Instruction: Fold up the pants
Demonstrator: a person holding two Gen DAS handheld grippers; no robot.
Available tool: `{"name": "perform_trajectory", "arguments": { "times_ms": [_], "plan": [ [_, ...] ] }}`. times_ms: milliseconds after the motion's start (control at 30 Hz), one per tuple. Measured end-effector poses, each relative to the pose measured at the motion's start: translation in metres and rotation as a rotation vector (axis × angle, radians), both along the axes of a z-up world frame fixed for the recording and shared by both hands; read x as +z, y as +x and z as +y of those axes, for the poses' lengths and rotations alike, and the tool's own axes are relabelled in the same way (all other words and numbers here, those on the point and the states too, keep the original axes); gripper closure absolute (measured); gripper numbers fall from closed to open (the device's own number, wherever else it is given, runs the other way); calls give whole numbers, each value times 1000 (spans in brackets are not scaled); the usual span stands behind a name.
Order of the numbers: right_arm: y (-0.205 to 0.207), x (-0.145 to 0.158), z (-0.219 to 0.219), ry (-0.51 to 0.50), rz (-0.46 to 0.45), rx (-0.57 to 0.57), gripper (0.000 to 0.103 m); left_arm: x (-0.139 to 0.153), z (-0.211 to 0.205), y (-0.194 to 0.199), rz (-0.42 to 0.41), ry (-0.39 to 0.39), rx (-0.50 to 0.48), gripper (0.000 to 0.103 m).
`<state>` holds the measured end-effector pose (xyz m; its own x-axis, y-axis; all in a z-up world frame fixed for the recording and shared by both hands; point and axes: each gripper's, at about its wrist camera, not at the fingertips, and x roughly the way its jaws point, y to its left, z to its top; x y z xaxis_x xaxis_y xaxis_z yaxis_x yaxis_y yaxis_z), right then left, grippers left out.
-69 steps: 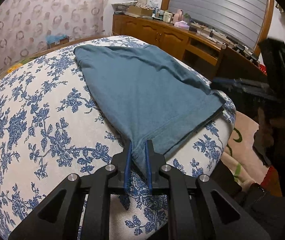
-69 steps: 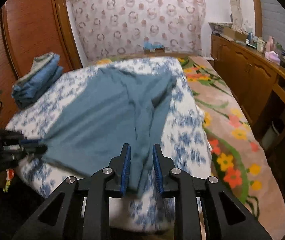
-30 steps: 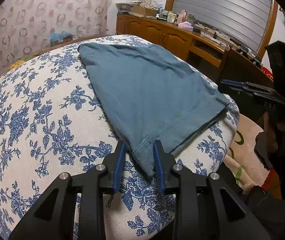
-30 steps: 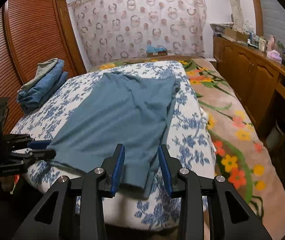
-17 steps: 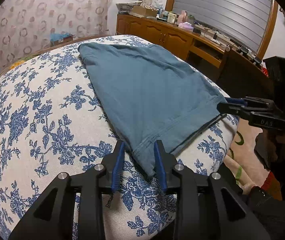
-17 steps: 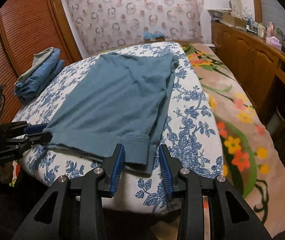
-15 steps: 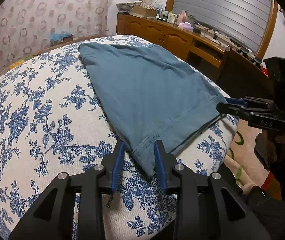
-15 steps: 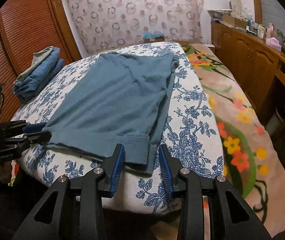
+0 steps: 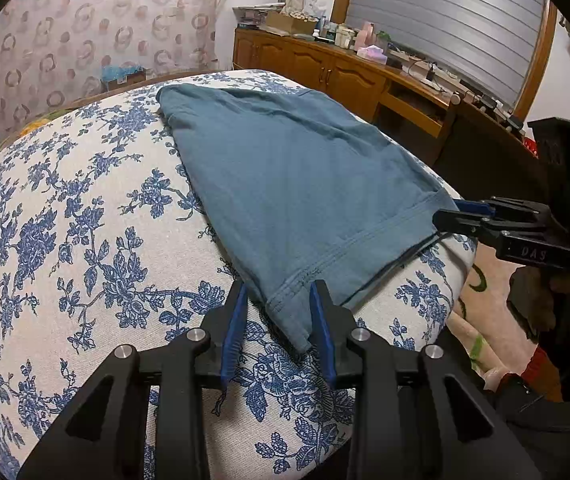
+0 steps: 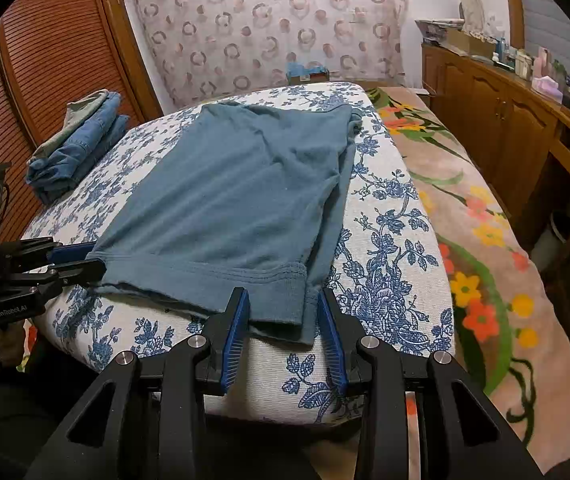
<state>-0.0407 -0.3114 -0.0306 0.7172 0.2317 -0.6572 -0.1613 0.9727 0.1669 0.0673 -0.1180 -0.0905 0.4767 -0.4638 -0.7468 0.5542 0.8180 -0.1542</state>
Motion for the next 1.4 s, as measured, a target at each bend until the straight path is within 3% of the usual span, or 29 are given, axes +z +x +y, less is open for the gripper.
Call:
{"name": "perform_trajectory", "arguments": {
  "times_ms": [333, 967, 1033, 1200, 1400],
  "plan": [
    [-4, 3, -1, 15, -7, 21, 83, -1, -2, 0, -2, 4, -2, 69],
    [2, 0, 0, 15, 4, -10, 76, 6, 0, -4, -5, -32, -9, 69],
    [1, 1, 1, 5, -7, 5, 89, 4, -1, -2, 5, -29, -7, 69],
    [-5, 5, 2, 17, -51, 24, 94, 1, -2, 0, 23, -33, -8, 69],
    [-9, 6, -1, 46, -87, 23, 94, -2, -11, -2, 26, -3, -42, 55]
  ]
}}
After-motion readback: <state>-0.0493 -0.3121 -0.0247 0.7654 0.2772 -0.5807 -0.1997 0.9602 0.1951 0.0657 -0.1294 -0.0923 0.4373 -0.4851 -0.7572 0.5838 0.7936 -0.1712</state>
